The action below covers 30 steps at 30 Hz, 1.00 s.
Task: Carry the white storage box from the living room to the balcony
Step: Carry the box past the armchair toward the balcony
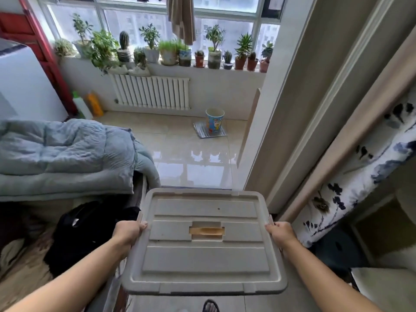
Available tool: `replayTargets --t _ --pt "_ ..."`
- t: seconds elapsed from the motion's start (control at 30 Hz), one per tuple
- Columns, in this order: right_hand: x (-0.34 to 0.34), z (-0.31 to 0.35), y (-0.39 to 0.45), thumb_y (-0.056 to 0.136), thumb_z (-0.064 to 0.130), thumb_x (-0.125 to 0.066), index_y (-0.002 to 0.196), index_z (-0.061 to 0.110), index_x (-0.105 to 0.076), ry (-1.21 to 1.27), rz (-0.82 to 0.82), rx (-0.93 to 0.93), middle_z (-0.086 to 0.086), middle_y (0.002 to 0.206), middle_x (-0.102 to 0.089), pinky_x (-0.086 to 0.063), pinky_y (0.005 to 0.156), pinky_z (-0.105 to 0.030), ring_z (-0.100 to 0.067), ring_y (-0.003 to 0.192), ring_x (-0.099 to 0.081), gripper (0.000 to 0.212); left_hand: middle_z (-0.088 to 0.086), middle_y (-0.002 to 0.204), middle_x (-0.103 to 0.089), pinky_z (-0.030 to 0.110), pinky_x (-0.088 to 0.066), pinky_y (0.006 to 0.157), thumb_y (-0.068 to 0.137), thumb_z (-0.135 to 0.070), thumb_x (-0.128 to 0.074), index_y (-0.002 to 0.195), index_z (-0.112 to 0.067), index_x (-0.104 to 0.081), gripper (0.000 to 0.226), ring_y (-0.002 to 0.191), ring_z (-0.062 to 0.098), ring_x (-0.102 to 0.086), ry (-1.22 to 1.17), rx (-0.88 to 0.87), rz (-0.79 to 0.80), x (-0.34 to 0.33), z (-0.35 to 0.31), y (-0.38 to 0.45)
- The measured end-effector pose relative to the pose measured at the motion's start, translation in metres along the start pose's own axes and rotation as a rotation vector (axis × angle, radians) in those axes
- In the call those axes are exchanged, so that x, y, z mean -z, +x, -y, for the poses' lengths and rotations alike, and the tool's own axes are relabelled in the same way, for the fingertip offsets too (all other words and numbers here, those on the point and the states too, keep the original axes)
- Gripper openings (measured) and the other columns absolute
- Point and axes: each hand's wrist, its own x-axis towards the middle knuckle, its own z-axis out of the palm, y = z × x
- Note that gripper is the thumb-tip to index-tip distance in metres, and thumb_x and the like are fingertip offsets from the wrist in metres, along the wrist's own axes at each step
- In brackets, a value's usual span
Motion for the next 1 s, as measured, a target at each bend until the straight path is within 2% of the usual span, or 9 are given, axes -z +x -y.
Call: replayTargets --t 0.1,0.23,0.3,0.4,0.53,0.7,0.83,0.93,1.0 --pt "-0.007 0.042 0.053 0.088 0.008 -0.063 0.076 -0.006 -0.068 0.013 0.025 0.008 -0.013 0.069 -0.051 -0.034 0.061 -0.030 -0.021 0.065 -0.048 0.020 0.017 0.068 -0.064 0.032 -0.048 0.058 0.079 -0.005 -0.071 0.088 0.012 -0.068 0.019 0.058 0.026 -0.057 -0.039 0.018 -0.003 -0.021 -0.042 0.028" --pt "-0.013 0.100 0.118 0.089 0.007 -0.060 0.074 -0.008 -0.067 0.009 0.051 0.027 -0.020 0.066 -0.056 -0.036 0.059 -0.031 -0.020 0.064 -0.050 0.022 0.023 0.126 -0.062 0.032 -0.044 0.052 0.085 0.002 -0.063 0.114 0.015 -0.060 0.032 0.081 0.025 -0.056 -0.139 0.045 0.045 -0.047 -0.096 0.073" --pt "-0.020 0.125 0.148 0.088 0.009 -0.061 0.079 -0.017 -0.065 0.007 0.055 0.035 -0.028 0.065 -0.057 -0.037 0.063 -0.032 -0.021 0.066 -0.051 0.029 0.023 0.136 -0.055 0.031 -0.047 0.048 0.087 0.002 -0.061 0.120 0.015 -0.056 0.037 0.083 0.027 -0.056 -0.157 0.038 0.057 -0.059 -0.124 0.100" --pt "-0.032 0.164 0.193 0.086 0.012 -0.062 0.084 -0.017 -0.066 0.008 0.034 0.043 -0.013 0.064 -0.057 -0.037 0.059 -0.029 -0.019 0.062 -0.052 0.030 0.027 0.123 -0.062 0.031 -0.040 0.048 0.087 -0.001 -0.061 0.122 0.014 -0.055 0.038 0.065 0.027 -0.053 -0.124 0.018 0.053 -0.079 -0.166 0.148" --pt "-0.056 0.216 0.251 0.085 0.008 -0.062 0.061 0.001 -0.066 0.038 0.035 -0.004 -0.009 0.061 -0.059 -0.040 0.059 -0.031 -0.020 0.061 -0.055 0.026 0.013 0.067 -0.057 0.029 -0.039 0.050 0.085 -0.001 -0.065 0.076 0.007 -0.059 0.013 0.054 0.025 -0.048 -0.097 0.007 0.026 -0.105 -0.224 0.216" --pt "-0.083 0.278 0.317 0.083 0.006 -0.063 0.052 0.009 -0.060 0.033 -0.050 -0.059 -0.006 0.057 -0.057 -0.038 0.057 -0.028 -0.018 0.057 -0.052 0.032 0.022 0.082 -0.060 0.037 -0.046 0.065 0.084 -0.002 -0.066 0.078 0.007 -0.059 0.013 0.064 0.029 -0.053 -0.017 0.009 0.080 -0.131 -0.299 0.301" --pt "-0.098 0.324 0.366 0.083 0.014 -0.063 0.051 0.010 -0.058 0.007 -0.085 -0.091 -0.007 0.056 -0.055 -0.035 0.055 -0.030 -0.022 0.057 -0.051 0.033 0.019 0.076 -0.064 0.030 -0.041 0.050 0.081 -0.003 -0.069 0.097 0.021 -0.061 0.030 0.055 0.024 -0.051 0.016 -0.038 0.083 -0.153 -0.367 0.363" --pt "-0.111 0.350 0.403 0.086 0.015 -0.061 0.058 0.005 -0.060 0.000 -0.096 -0.103 -0.010 0.061 -0.052 -0.032 0.058 -0.031 -0.022 0.062 -0.049 0.030 0.026 0.119 -0.066 0.029 -0.040 0.048 0.082 -0.002 -0.068 0.088 0.015 -0.064 0.018 0.059 0.021 -0.051 0.024 -0.031 0.105 -0.175 -0.417 0.405" --pt "-0.121 0.364 0.433 0.087 0.015 -0.061 0.067 -0.005 -0.065 0.021 -0.099 -0.126 -0.012 0.066 -0.051 -0.033 0.061 -0.031 -0.023 0.066 -0.049 0.028 0.026 0.124 -0.063 0.030 -0.040 0.048 0.083 -0.001 -0.067 0.076 0.009 -0.063 0.012 0.062 0.022 -0.050 0.048 -0.027 0.100 -0.193 -0.447 0.437"
